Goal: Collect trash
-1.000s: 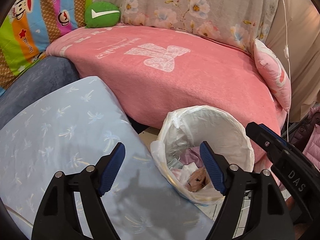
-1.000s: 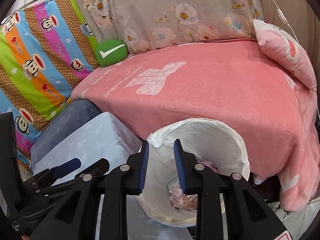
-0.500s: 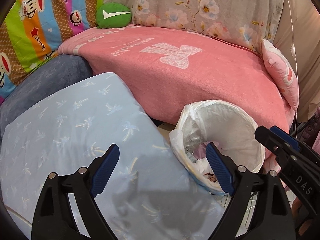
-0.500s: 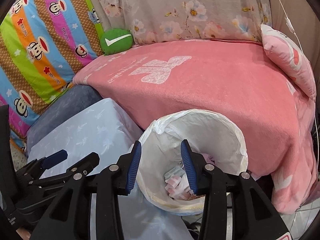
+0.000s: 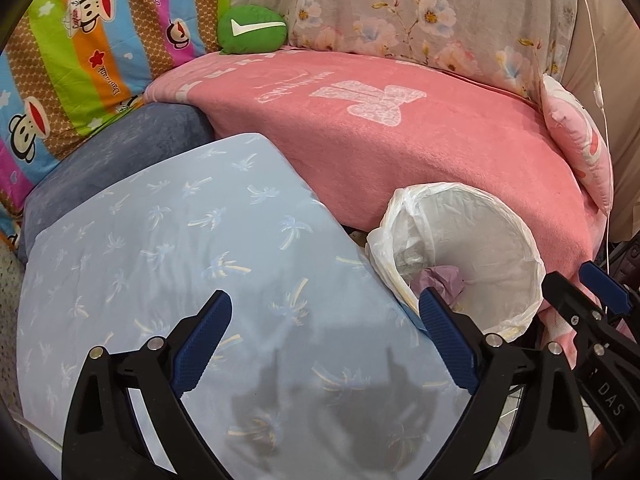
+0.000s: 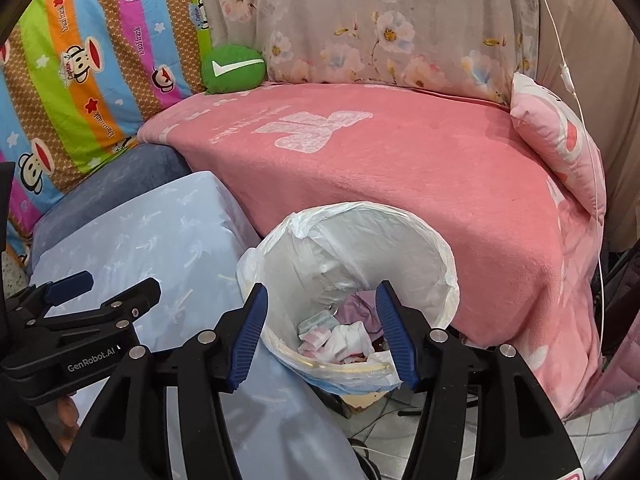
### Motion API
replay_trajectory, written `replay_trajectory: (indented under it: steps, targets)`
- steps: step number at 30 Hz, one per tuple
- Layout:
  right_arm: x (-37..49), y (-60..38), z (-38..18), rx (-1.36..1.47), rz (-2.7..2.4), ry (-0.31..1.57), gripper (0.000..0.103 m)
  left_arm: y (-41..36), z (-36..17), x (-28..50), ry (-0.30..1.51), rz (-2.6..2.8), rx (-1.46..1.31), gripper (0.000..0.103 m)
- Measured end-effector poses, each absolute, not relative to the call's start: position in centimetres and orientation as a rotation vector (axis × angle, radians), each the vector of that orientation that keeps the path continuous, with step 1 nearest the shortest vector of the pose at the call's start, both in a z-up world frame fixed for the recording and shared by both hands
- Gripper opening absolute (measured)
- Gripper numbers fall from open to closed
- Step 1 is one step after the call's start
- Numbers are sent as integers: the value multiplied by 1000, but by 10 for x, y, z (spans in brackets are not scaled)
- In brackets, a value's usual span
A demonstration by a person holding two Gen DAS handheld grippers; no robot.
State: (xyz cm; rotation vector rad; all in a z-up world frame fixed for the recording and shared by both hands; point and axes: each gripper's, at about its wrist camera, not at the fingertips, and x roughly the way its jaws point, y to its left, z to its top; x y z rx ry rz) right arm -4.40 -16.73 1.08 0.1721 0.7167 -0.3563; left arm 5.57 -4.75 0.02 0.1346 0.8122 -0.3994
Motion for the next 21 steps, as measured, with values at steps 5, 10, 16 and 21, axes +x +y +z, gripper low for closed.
replay_trajectory:
  steps: [5, 10, 16, 21]
  targets:
    - [-53, -164, 10, 157, -381, 716, 66, -47, 3, 48, 798, -393, 137, 92]
    - [-59, -165, 9, 148, -394, 718, 70, -48, 2, 42, 792, -394, 146, 93]
    - [-63, -166, 10, 151, -401, 721, 78, -47, 1, 38, 798, -390, 142, 94]
    - [-68, -165, 10, 143, -413, 720, 85, -46, 1, 34, 800, -384, 138, 94]
